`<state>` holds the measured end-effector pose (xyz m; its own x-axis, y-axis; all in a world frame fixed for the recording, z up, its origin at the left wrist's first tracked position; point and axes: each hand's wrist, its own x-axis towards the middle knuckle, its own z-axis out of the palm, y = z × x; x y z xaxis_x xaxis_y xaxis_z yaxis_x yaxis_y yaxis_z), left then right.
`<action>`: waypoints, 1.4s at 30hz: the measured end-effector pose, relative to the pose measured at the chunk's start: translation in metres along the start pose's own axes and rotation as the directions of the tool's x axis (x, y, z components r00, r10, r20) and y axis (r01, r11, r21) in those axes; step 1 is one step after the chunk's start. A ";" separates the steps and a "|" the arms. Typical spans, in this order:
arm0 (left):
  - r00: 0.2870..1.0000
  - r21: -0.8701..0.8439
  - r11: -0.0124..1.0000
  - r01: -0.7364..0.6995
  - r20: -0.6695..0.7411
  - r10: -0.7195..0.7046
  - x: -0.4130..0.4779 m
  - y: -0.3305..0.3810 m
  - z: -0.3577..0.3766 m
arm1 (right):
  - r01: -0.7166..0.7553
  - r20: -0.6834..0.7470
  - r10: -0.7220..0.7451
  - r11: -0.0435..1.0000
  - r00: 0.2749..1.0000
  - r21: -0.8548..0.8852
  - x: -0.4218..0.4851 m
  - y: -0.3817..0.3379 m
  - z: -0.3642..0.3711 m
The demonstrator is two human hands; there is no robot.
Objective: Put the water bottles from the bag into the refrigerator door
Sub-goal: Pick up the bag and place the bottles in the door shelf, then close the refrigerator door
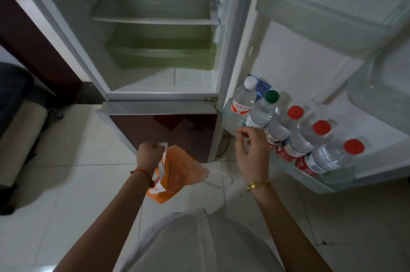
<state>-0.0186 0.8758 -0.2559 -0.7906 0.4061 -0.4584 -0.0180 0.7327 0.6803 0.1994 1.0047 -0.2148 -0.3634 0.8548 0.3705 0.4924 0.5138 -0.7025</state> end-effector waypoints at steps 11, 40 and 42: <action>0.975 -0.182 0.969 -0.169 -0.173 0.138 0.006 0.044 -0.062 | 0.014 -0.013 -0.013 0.999 1.000 0.036 0.010 -0.010 -0.001; 0.176 -0.385 0.121 -0.915 -0.111 0.978 -0.161 0.212 0.025 | 0.036 -0.583 -0.015 0.999 0.813 0.025 0.021 -0.067 -0.148; 0.146 -0.394 0.097 -0.914 -0.094 0.985 -0.171 0.216 0.030 | 0.028 -0.626 -0.009 0.999 0.780 0.020 0.014 -0.065 -0.162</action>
<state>0.1312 0.9810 -0.0484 -0.1905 0.7294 0.6571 0.4794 -0.5150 0.7106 0.2903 0.9953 -0.0650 0.2067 0.7075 0.6758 0.4665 0.5359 -0.7037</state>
